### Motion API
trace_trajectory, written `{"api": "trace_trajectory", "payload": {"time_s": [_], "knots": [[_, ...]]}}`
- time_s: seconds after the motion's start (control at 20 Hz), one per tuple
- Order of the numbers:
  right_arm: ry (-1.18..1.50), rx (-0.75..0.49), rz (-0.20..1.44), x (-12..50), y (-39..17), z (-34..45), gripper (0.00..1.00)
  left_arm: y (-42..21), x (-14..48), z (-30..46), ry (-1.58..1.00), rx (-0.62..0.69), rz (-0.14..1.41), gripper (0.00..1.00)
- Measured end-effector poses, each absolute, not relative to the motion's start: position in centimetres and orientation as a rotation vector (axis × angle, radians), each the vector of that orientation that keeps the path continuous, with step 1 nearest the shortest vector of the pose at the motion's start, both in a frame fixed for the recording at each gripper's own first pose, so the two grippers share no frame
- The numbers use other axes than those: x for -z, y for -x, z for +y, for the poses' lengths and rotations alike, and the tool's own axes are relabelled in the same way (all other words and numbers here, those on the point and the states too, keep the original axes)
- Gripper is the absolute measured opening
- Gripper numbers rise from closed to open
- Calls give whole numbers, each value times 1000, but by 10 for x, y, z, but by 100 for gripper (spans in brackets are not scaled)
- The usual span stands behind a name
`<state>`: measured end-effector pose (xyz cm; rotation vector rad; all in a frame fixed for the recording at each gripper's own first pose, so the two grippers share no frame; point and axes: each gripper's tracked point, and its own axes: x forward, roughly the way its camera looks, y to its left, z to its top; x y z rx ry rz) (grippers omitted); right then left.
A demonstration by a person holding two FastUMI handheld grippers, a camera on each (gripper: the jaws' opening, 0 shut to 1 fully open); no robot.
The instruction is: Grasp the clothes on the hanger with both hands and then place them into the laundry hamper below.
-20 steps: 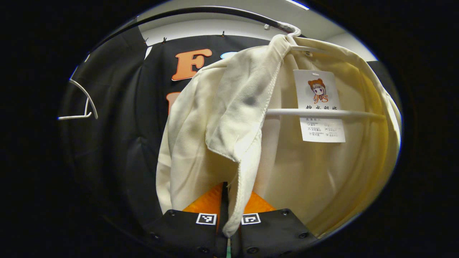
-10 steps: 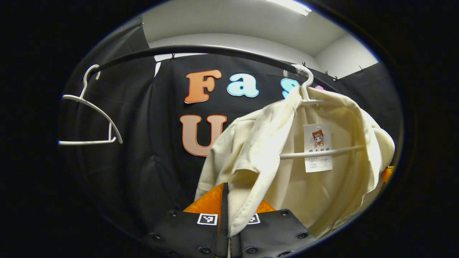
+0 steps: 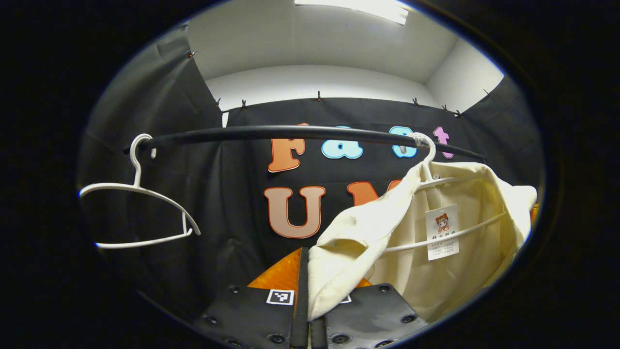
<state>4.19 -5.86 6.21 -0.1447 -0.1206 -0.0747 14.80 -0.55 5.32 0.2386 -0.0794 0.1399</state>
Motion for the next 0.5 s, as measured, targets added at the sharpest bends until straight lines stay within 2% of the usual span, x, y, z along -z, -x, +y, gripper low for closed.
{"api": "trace_trajectory", "payload": {"time_s": [0.5], "knots": [[170, 244, -225, -153, -100, -132, 0, -172, -102, 36, -297, -270, -158, 10]]}}
